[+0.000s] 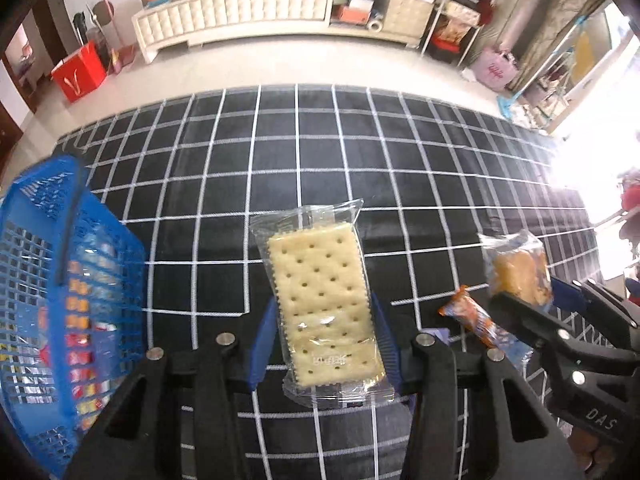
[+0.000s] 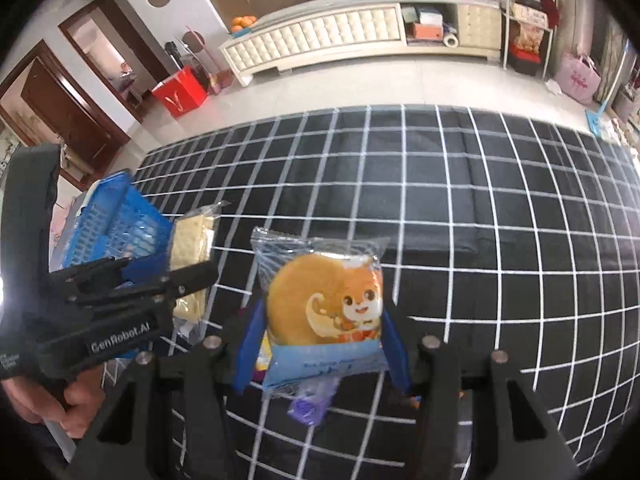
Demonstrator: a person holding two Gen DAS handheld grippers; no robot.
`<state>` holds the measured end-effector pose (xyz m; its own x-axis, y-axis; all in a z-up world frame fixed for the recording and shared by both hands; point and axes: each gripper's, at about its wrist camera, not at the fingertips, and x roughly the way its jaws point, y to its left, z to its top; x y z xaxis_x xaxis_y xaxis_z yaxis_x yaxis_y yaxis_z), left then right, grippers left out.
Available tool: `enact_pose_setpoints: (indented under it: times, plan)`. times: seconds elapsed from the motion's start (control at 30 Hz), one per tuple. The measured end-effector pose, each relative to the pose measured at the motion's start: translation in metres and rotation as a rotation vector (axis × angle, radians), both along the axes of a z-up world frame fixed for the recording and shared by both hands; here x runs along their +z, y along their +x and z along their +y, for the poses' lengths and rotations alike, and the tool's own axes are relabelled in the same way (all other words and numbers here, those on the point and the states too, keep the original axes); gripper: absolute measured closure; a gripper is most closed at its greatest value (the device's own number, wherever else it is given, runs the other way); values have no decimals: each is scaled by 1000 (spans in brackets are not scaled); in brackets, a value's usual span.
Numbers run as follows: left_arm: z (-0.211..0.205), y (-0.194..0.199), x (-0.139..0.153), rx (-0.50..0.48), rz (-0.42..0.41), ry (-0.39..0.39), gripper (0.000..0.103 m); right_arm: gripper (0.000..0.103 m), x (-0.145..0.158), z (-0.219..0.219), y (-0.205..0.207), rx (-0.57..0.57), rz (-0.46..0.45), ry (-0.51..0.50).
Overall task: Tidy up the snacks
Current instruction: 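Carry both packs over the basket and open the left tool, dropping the cracker pack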
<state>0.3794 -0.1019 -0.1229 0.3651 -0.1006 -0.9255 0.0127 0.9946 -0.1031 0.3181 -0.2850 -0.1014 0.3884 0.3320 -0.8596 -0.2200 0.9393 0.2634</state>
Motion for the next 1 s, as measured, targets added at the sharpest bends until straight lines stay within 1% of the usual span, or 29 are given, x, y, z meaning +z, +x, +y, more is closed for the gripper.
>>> enact_pose_setpoints:
  times: [0.1,0.17,0.3,0.47,0.57,0.63,0.67,0.83,1.0]
  plan:
    - [4,-18,21,-21,-35,5,60,45,16,13,-10,11,-28,-28]
    - [11,-32,35,-36,-62,15,60,45,28,22,-19,18,-46,-41]
    - [30,-58,57,-47,-109,11,60,45,47,39,-34,33,-80,-61]
    - [56,-87,81,-65,-161,14,60,45,60,68,-42,49,-101,-73]
    - [66,-98,95,-76,-185,36,60,45,69,87,-48,64,-117,-71]
    - [82,-109,105,-86,-212,58,60,45,74,101,-51,75,-129,-70]
    - [88,-108,109,-87,-217,64,60,45,76,107,-53,82,-136,-69]
    - [130,-118,122,-66,-226,78,60,45,83,138,-58,115,-151,-61]
    - [160,-120,124,-29,-230,88,60,45,82,172,-54,152,-153,-67]
